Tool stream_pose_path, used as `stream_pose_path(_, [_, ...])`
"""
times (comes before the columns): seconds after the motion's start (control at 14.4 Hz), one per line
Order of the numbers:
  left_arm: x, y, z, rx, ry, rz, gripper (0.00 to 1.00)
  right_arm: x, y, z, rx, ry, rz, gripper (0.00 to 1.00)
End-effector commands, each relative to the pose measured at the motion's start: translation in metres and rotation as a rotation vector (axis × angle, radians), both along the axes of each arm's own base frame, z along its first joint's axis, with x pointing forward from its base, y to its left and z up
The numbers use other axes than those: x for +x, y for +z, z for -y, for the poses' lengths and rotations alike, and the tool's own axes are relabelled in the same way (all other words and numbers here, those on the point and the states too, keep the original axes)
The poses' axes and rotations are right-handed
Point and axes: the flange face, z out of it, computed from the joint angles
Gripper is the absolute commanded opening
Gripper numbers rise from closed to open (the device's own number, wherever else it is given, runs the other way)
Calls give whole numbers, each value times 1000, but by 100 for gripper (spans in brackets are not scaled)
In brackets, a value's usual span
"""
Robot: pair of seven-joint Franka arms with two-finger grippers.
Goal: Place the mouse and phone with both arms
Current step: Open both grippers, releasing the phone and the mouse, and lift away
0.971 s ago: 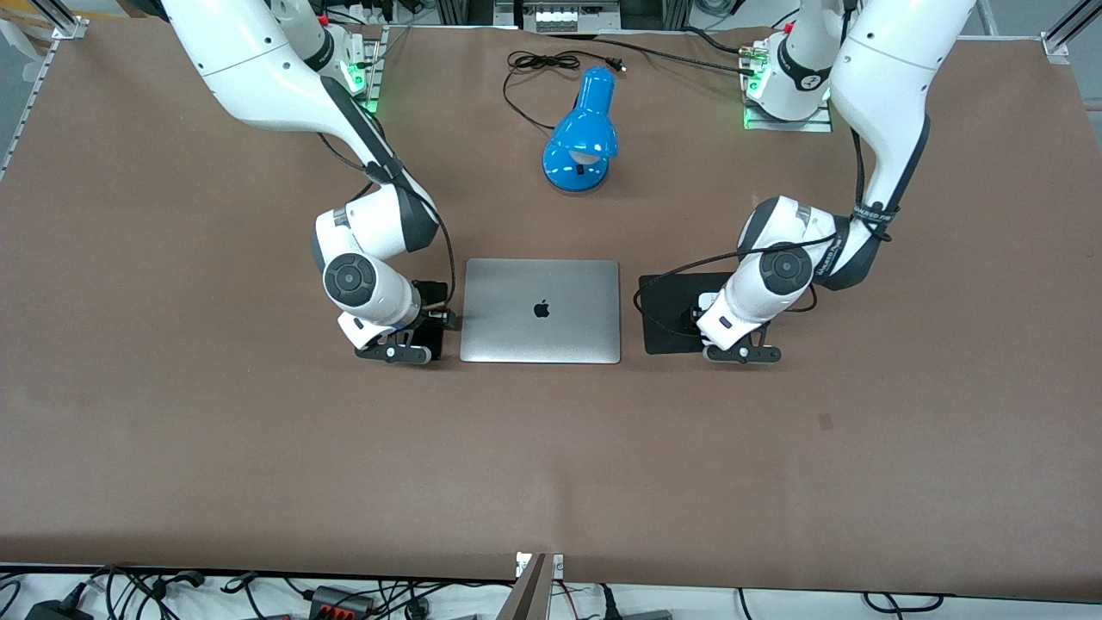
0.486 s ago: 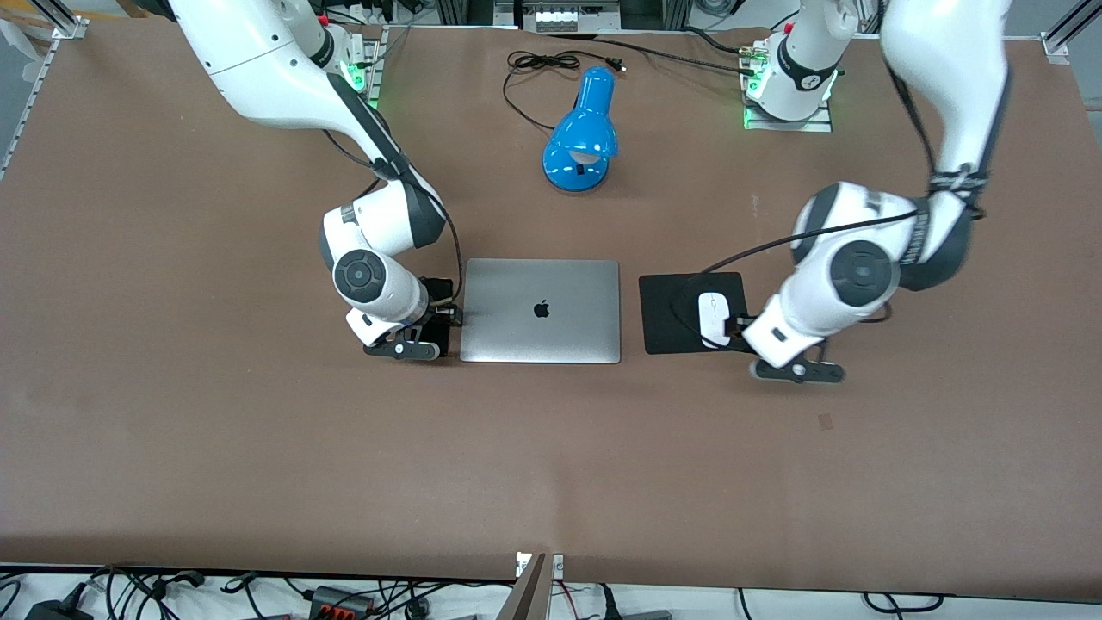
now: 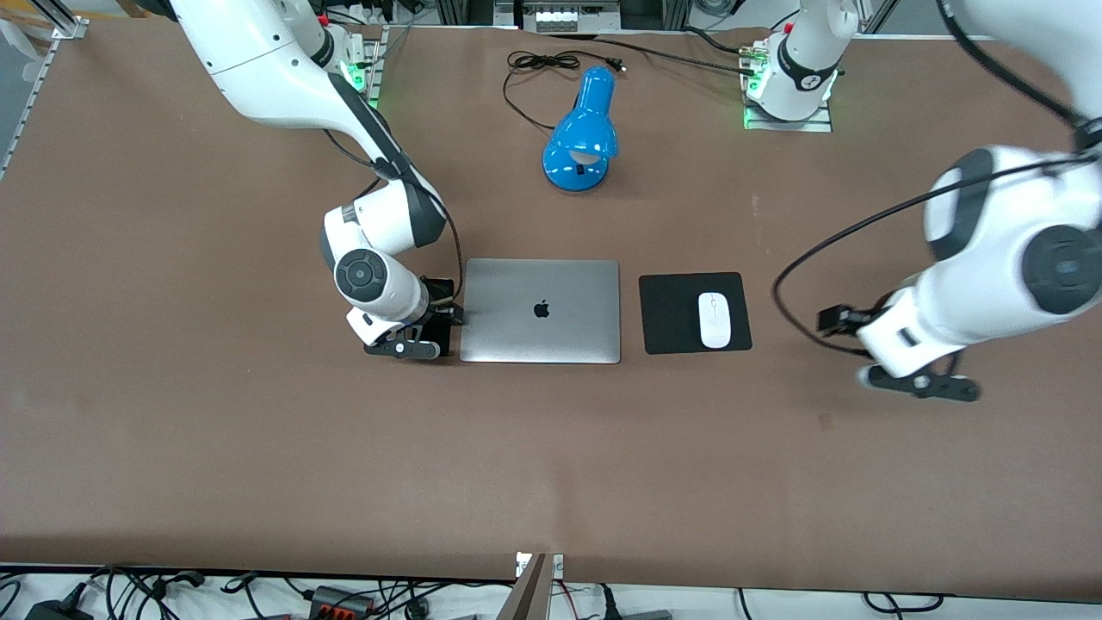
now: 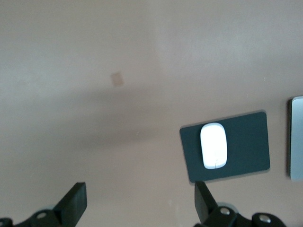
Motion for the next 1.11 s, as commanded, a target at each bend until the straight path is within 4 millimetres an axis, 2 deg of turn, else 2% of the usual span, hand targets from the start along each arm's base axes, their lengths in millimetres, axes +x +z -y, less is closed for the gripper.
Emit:
stream_pose_path(0.0, [-5, 38, -14, -2, -48, -51, 100, 13, 54, 5, 2, -3, 21, 100])
stream_pose_path(0.14, [-17, 58, -30, -13, -51, -76, 100, 28, 102, 8, -5, -5, 8, 100])
stream_pose_path(0.28, [-30, 78, -45, -57, -14, -73, 100, 49, 153, 24, -5, -12, 8, 100])
stream_pose_path(0.42, [-62, 95, -50, -94, 19, -42, 100, 60, 199, 36, 6, 31, 29, 100])
stream_pose_path(0.49, [-80, 107, -39, -73, -1, 49, 100, 68, 226, 58, 14, 29, 51, 100])
stream_pose_path(0.62, [-108, 110, -39, -35, -9, 197, 100, 79, 274, 108, 25, 20, 81, 100])
stream_pose_path(0.69, [-119, 109, -42, -36, -4, 231, 100, 81, 288, 130, 24, 14, 70, 100])
stream_pose_path(0.76, [-122, 106, -47, -35, 5, 238, 100, 84, 302, 154, 20, 9, 51, 100])
stream_pose_path(0.97, [-124, 107, -44, -42, 32, 221, 100, 88, 356, 215, 27, 34, 63, 100])
stream_pose_path(1.04, [-126, 110, -42, -40, 72, 203, 100, 83, 376, 238, 28, 38, 91, 100])
